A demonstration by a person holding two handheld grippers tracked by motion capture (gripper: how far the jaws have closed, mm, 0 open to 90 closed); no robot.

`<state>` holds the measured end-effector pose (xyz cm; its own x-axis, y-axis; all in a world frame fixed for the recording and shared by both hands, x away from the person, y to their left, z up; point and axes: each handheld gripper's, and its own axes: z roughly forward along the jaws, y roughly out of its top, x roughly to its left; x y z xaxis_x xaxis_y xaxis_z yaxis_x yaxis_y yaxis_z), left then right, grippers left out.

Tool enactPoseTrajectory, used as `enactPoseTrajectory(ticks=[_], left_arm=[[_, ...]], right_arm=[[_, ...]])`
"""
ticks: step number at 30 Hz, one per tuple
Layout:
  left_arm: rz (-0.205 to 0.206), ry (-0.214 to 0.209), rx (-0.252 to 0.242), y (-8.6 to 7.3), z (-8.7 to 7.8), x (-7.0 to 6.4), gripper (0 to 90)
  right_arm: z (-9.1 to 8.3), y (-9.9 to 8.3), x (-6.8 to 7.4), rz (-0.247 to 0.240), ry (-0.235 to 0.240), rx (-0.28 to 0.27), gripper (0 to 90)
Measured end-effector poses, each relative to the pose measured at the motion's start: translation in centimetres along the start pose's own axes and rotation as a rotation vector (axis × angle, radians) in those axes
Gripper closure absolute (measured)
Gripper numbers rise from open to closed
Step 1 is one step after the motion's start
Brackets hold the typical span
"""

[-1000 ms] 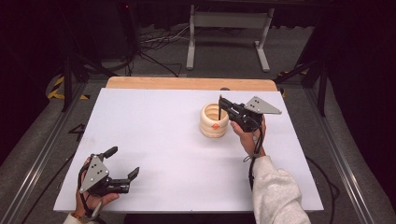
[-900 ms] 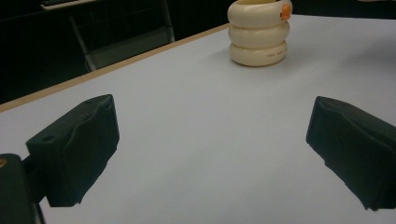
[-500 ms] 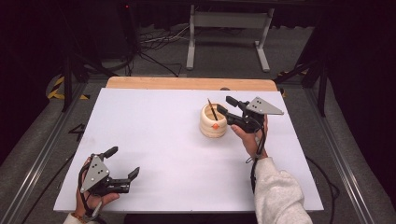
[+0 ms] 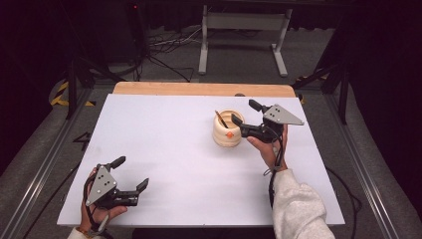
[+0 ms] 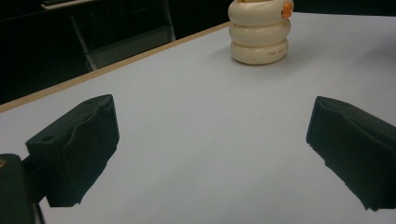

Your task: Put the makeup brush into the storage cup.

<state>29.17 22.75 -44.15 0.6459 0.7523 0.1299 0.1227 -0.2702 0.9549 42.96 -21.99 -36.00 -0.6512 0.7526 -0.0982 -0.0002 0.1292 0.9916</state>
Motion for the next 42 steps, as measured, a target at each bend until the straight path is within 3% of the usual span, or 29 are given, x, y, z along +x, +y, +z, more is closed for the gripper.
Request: enactPoseTrajectory(ticks=[6,10,24,29,42], left_arm=[[-0.002,-0.001,0.0,0.0,0.0,0.0,3.3],[-0.001,-0.001,0.001,0.0,0.0,0.0,3.3],[0.0,0.009,-0.004,0.0,0.0,0.0,3.2],[0.003,0.009,-0.001,0.0,0.0,0.0,3.1],[0.009,0.013,0.004,0.0,0.1,-0.1,3.1]], right_arm=[[-0.3,0.1,0.1,-0.004,-0.044,-0.007,3.2],[-0.4,0.1,0.1,-0.005,-0.053,-0.014,2.1],[-0.9,0.2,0.1,-0.015,-0.073,-0.025,3.9],[-1.1,0.1,0.4,-0.056,-0.101,-0.005,4.3],[-2.2,-0.2,0.6,-0.068,-0.111,-0.006,5.5]])
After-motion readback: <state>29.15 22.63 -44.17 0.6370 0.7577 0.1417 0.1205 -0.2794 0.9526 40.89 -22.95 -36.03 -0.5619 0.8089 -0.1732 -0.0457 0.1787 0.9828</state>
